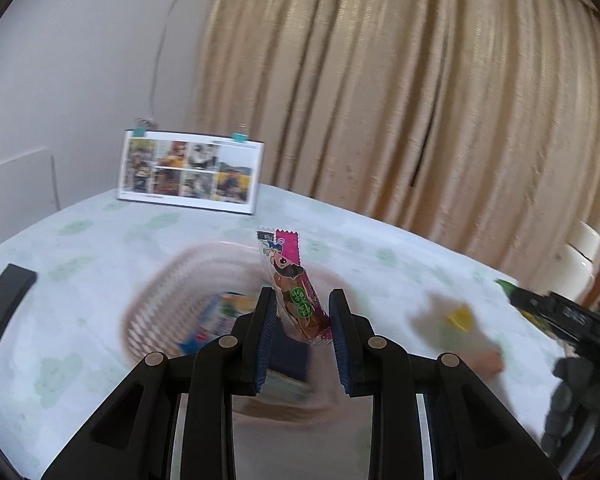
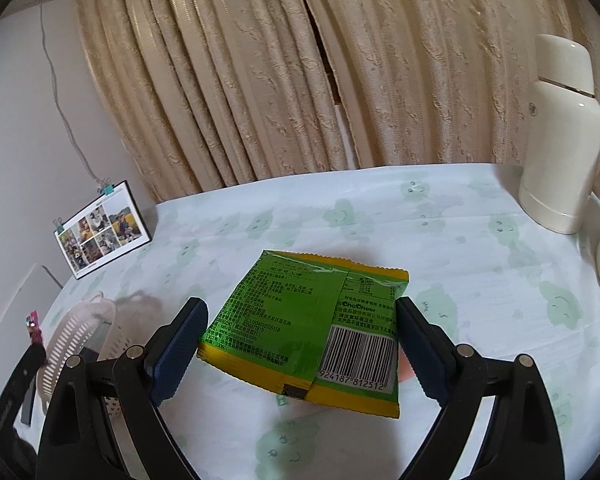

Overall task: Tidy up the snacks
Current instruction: 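Carry the candy stick into the pink basket and open the left tool, then lower the green packet into the pink basket and open the right tool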

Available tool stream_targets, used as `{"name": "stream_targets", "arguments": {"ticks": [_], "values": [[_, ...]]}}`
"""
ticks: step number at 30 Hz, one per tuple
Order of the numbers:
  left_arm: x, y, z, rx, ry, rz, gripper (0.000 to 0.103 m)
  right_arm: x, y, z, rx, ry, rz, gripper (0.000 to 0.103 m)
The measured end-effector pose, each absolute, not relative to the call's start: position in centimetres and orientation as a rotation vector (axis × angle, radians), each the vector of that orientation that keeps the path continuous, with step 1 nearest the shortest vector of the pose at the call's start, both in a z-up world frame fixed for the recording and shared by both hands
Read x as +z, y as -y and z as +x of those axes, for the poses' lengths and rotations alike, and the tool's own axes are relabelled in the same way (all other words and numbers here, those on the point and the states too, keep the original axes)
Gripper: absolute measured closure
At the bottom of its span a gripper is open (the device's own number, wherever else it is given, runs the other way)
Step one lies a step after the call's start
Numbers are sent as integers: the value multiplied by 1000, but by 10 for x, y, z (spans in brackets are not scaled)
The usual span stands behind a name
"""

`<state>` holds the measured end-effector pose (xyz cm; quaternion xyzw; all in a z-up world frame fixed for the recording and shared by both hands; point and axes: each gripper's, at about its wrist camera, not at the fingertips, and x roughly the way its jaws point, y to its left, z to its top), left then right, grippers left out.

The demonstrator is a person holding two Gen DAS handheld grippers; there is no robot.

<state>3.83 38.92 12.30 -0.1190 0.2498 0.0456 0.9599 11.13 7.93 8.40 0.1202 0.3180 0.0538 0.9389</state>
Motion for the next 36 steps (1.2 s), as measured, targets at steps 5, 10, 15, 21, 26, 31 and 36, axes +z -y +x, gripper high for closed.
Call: {"name": "stream_targets", "arguments": {"ticks": [5, 10, 15, 21, 26, 31, 36], "values": [[113, -409, 47, 124, -542, -269, 74, 82, -87, 109, 133, -658, 243, 11], [103, -424, 52, 164, -565, -331, 48, 81, -93, 105, 148, -662, 237, 11], [105, -428, 46, 179, -534, -345, 39, 81, -100, 102, 168, -663, 231, 11], [107, -442, 37, 250, -492, -388, 39, 84, -115, 95, 218, -657, 229, 11], [110, -453, 27, 354, -441, -399, 39, 90, -139, 94, 284, -652, 230, 11], [110, -461, 21, 398, -420, -409, 39, 98, -174, 96, 363, -643, 217, 11], [109, -462, 20, 397, -421, -413, 39, 101, -213, 97, 433, -644, 189, 11]]}}
